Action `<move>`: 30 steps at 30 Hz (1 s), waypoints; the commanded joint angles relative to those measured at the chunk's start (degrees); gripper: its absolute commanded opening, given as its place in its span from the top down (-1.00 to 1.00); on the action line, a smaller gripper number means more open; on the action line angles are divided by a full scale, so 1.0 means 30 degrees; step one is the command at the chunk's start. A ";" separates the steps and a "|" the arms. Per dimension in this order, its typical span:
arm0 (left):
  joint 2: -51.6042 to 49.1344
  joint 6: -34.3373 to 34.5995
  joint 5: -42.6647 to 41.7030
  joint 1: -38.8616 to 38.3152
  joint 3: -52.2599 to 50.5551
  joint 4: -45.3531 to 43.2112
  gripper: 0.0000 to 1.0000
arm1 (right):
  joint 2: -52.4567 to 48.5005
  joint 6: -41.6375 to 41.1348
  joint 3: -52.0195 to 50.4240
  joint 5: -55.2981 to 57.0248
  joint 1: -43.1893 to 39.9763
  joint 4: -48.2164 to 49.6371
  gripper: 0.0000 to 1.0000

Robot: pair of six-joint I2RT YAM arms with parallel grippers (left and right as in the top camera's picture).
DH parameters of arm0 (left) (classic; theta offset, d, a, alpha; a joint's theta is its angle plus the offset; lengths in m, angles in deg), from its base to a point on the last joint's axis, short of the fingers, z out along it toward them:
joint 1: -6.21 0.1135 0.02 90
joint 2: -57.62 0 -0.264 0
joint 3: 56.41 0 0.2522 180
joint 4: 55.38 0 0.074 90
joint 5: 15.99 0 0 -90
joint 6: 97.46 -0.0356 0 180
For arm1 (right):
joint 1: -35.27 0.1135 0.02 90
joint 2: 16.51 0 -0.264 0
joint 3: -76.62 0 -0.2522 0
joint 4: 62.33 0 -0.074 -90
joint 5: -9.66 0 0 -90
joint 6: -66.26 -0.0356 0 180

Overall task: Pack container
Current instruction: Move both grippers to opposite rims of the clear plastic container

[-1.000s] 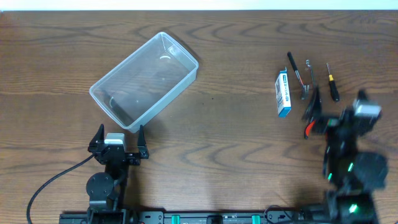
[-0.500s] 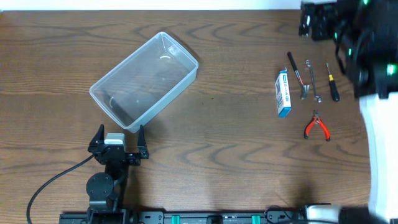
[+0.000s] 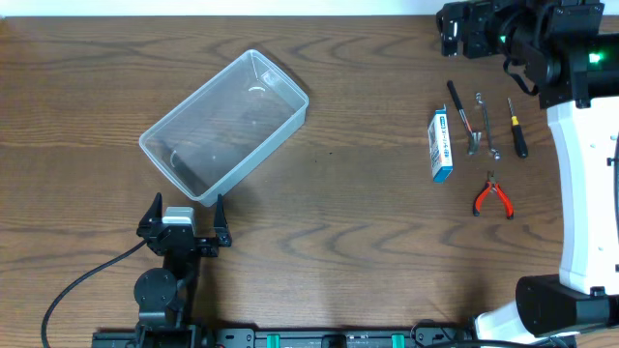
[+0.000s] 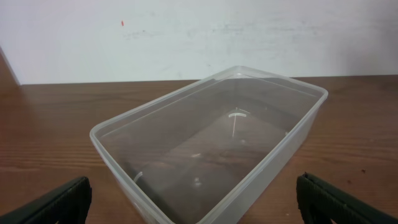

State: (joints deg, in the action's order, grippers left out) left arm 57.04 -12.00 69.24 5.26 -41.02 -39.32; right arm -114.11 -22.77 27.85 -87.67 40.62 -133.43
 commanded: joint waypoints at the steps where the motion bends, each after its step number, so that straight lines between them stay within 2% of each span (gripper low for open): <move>1: 0.0080 -0.0124 -0.0342 0.0080 -0.0466 0.0342 -0.96 | 0.0102 -0.0459 0.0444 -0.0474 0.0109 -0.0517 -0.98; 6: 0.0080 -0.0561 0.0146 0.0080 -0.0466 0.0095 -0.96 | 0.0102 -0.0452 0.0444 -0.2441 0.0109 -0.2120 -0.99; 10: 0.0080 0.0095 0.0160 0.0080 0.0080 -0.2120 -0.96 | 0.0102 -0.0546 0.0452 -0.2550 0.0109 -0.3555 -0.99; 16: -0.1931 0.0175 0.0160 0.0080 0.3599 -0.0153 -0.96 | 0.0182 -0.0750 0.0452 -0.1865 0.0240 -0.3876 -0.98; 20: -0.6309 0.0160 0.0160 0.0080 0.8240 0.1188 -0.96 | 0.0189 -0.0743 0.0452 -0.0248 0.0656 -0.3898 -0.99; 23: -1.0848 0.0153 0.0146 0.0080 1.3194 0.3738 -0.96 | 0.0189 -0.0729 0.0452 0.1115 0.1166 -0.3840 -0.98; 30: -2.1136 -0.0503 0.0073 0.0080 2.7365 1.4513 -0.96 | 0.0109 -0.0714 0.0452 0.2492 0.3388 -0.2718 -0.96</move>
State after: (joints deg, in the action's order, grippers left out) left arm 1.65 -12.43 69.48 5.26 28.90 -1.09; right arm -114.11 -24.43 28.14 -83.37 47.92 -142.46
